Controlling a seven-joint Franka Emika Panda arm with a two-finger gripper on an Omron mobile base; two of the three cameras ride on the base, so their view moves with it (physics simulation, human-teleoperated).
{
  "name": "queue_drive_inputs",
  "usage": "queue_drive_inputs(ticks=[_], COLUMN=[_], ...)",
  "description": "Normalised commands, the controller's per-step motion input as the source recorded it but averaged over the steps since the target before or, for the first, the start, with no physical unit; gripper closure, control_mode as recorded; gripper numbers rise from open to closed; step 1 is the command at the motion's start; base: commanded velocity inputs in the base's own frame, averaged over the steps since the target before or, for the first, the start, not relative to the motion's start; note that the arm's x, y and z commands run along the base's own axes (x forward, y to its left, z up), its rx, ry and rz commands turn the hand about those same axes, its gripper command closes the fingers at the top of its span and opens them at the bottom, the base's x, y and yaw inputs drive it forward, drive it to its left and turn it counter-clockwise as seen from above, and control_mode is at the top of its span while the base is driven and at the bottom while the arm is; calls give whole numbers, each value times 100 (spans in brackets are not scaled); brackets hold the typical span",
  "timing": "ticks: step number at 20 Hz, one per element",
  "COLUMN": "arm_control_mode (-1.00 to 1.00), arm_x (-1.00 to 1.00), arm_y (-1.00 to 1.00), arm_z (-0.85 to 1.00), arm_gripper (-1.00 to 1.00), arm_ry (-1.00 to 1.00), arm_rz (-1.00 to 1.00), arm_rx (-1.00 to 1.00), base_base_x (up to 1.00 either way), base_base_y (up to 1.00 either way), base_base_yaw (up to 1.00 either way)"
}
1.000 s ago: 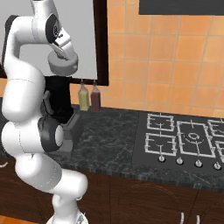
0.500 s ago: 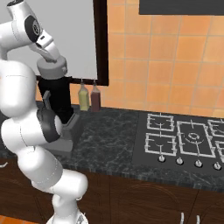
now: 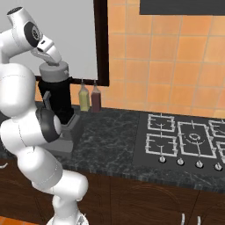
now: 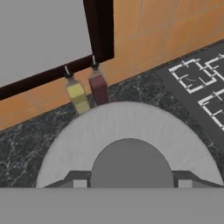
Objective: Close the lid blender by securely placing the lid on top.
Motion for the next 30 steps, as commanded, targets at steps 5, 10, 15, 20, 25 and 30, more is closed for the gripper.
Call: queue_drive_inputs(ticks=[5, 10, 15, 20, 25, 30], arm_control_mode=[-100, -100, -100, -100, -100, -100], arm_x=[0, 9, -55, -45, -22, 0], arm_y=[-1, 0, -47, -32, 11, 52], arm_z=[-2, 0, 0, 0, 0, 21], arm_gripper=[100, 100, 100, 100, 100, 100], arm_ry=[0, 0, 0, 1, 0, 12], arm_rz=[3, 0, 3, 3, 3, 0], arm_rx=[0, 2, 0, 0, 1, 0], base_base_x=[0, 0, 0, 0, 0, 0], base_base_y=[0, 0, 0, 0, 0, 0], base_base_yaw=[0, 0, 0, 0, 0, 0])
